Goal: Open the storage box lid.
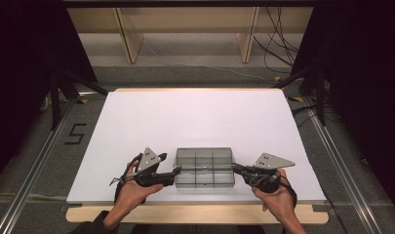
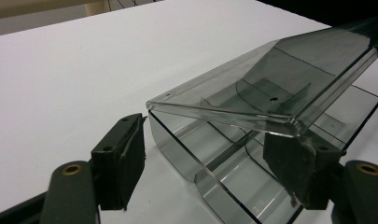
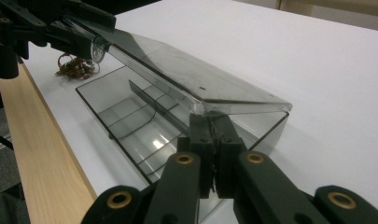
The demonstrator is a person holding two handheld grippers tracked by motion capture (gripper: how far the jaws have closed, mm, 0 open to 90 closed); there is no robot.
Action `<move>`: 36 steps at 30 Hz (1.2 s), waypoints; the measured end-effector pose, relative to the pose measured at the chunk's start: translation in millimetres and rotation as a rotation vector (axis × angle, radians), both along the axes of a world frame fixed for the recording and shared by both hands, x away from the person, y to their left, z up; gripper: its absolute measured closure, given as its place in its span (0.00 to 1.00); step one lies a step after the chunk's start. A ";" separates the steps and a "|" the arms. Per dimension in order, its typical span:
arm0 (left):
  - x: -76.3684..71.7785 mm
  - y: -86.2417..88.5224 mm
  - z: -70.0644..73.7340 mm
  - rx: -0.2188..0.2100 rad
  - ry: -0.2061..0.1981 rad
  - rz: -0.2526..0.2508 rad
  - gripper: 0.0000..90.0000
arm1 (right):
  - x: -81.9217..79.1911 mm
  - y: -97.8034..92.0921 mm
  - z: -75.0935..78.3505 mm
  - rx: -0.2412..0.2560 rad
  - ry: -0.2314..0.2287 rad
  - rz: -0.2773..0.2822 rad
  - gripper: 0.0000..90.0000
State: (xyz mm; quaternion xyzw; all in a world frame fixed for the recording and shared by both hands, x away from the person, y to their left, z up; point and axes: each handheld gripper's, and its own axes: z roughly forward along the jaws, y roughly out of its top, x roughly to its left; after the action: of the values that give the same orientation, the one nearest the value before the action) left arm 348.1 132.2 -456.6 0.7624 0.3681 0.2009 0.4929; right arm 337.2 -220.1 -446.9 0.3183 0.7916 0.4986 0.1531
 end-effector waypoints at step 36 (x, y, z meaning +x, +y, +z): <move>28.8 -12.9 6.4 0.058 -0.106 -0.127 0.61 | 13.8 0.5 5.7 0.034 -0.002 -0.013 0.99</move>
State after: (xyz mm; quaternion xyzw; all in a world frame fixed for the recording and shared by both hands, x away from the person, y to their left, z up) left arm 376.9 119.2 -450.2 0.7864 0.2865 0.2199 0.5011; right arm 351.0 -219.6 -441.2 0.3255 0.7808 0.5113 0.1518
